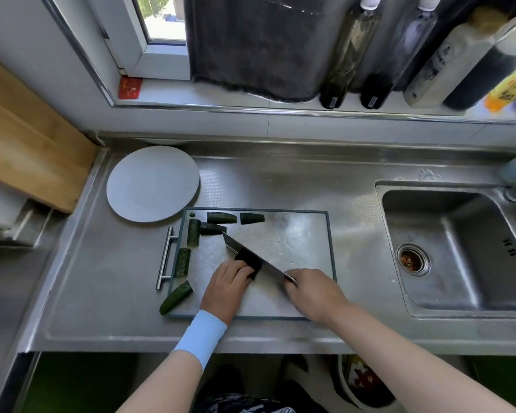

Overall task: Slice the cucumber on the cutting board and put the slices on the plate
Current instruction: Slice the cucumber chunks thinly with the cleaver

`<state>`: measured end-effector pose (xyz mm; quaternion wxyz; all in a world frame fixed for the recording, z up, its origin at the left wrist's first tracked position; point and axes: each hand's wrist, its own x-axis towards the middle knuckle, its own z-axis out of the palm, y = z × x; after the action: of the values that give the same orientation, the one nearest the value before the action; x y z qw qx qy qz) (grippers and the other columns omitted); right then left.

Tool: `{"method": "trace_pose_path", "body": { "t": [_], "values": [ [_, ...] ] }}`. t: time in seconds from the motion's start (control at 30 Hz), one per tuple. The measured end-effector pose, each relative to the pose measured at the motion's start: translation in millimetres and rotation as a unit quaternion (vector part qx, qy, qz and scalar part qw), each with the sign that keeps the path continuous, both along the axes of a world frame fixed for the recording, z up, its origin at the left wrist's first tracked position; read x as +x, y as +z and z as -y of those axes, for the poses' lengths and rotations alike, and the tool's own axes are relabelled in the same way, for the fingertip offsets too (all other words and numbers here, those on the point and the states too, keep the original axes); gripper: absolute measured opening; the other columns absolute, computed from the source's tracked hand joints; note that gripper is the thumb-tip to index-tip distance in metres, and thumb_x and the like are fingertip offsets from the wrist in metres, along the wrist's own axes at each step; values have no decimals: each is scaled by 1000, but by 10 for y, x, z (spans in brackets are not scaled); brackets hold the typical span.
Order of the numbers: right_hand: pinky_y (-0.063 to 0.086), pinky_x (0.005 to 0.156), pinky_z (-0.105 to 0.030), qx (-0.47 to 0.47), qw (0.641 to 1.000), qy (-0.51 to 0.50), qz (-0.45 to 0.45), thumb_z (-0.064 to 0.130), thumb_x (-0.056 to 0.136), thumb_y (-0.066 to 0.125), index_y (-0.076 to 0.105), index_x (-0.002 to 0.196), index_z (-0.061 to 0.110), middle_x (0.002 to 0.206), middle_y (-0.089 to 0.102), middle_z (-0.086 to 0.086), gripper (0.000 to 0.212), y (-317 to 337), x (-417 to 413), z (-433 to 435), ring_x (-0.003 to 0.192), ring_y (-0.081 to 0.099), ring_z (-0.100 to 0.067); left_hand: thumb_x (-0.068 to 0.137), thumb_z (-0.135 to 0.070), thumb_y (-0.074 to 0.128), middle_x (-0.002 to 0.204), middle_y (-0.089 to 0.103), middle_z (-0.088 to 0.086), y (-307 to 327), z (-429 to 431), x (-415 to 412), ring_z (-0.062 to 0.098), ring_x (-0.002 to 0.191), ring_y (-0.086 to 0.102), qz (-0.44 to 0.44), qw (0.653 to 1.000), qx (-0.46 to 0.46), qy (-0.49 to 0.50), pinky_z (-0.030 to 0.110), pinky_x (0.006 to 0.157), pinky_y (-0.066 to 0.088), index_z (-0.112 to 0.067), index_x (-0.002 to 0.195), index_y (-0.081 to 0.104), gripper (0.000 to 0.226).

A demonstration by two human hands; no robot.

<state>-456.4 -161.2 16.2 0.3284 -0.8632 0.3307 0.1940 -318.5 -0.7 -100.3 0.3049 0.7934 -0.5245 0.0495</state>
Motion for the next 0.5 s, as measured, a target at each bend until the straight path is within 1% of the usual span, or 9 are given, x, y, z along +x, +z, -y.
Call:
{"method": "trace_pose_path", "body": {
  "t": [0.13, 0.3, 0.43, 0.5],
  "values": [
    [34, 54, -31, 10, 1000, 5, -9, 26, 97, 39, 46, 68, 18, 64, 54, 2, 31, 13, 21, 8, 59, 46, -18, 85, -7, 68, 107, 57, 9, -24, 19, 38, 29, 94, 55, 19, 999, -23, -19, 36, 80, 48, -9, 103, 61, 20],
    [38, 56, -32, 13, 1000, 3, -21, 26, 97, 38, 49, 72, 18, 69, 58, 0, 29, 25, 56, -5, 61, 49, -20, 87, -9, 65, 104, 59, 10, -5, 17, 41, 27, 95, 54, 33, 999, -33, -24, 34, 81, 48, -9, 103, 60, 17],
    [39, 56, -32, 26, 999, -2, -20, 27, 99, 38, 53, 75, 19, 67, 59, 1, 29, 24, 49, -49, 60, 49, -19, 87, -8, 68, 105, 63, 11, -55, -1, 43, 28, 99, 56, 45, 998, -27, -27, 36, 83, 50, -6, 102, 67, 15],
    [41, 56, -32, 18, 1000, -2, -21, 28, 99, 38, 55, 77, 19, 69, 60, 1, 29, 43, 62, -53, 61, 52, -19, 85, -7, 70, 104, 64, 11, -48, 1, 46, 28, 99, 57, 46, 998, -33, -24, 36, 84, 51, -6, 100, 69, 14]
  ]
}}
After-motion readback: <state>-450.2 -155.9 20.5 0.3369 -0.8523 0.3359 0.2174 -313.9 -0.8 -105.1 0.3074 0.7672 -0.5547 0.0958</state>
